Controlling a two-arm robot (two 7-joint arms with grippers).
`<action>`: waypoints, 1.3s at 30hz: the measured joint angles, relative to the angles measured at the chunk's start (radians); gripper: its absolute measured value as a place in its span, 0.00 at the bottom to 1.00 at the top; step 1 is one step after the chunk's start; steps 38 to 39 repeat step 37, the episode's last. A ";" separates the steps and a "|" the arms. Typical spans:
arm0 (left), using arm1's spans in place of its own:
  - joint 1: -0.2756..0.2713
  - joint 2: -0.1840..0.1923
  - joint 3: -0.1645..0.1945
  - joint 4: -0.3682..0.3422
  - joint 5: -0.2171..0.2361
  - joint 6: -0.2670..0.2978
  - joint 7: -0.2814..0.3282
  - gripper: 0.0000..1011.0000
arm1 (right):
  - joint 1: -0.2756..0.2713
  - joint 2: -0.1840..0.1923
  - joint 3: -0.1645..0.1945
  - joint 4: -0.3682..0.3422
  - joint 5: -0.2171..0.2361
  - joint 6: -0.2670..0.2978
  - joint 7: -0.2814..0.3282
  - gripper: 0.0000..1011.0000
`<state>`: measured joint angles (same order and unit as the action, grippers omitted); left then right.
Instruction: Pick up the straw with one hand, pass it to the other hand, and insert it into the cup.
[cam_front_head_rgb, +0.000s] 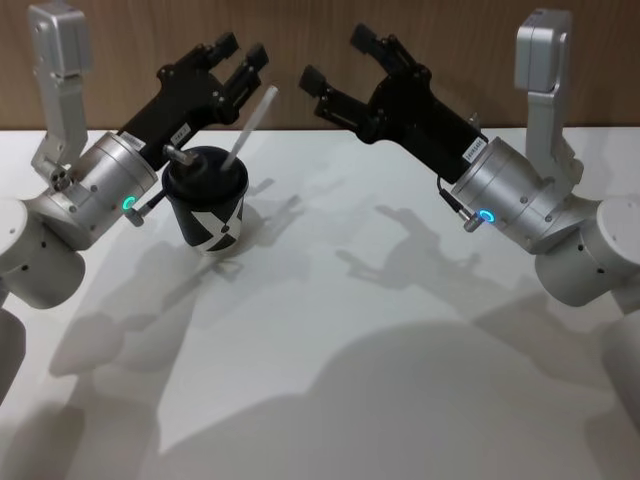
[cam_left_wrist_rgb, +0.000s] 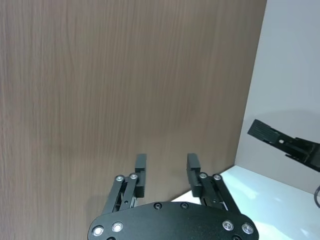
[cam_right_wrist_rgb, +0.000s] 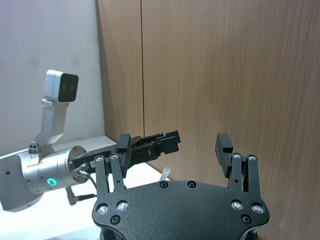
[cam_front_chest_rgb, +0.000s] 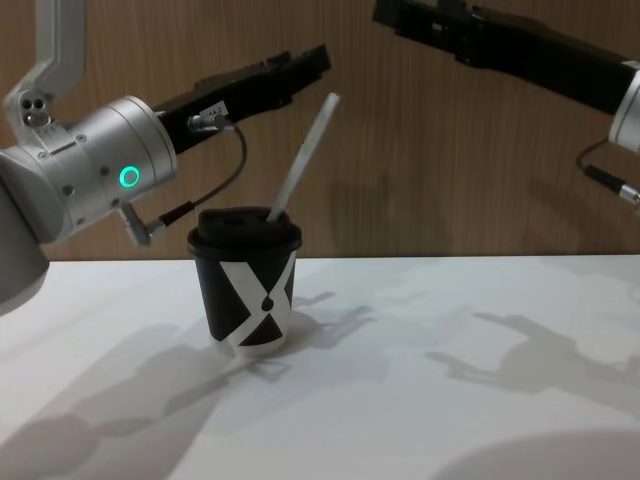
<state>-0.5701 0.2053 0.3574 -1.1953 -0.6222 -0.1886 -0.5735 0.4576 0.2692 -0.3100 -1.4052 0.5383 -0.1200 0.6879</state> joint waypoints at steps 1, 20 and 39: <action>0.000 0.000 0.000 0.000 0.000 0.000 0.000 0.49 | 0.000 0.000 0.000 0.000 0.000 0.000 0.000 0.99; 0.143 0.054 -0.015 -0.216 0.013 0.009 0.075 0.99 | 0.000 0.000 0.000 0.000 0.000 0.000 0.000 0.99; 0.222 0.077 -0.026 -0.317 0.031 0.007 0.108 0.99 | 0.000 0.000 0.000 0.000 0.000 0.000 0.000 0.99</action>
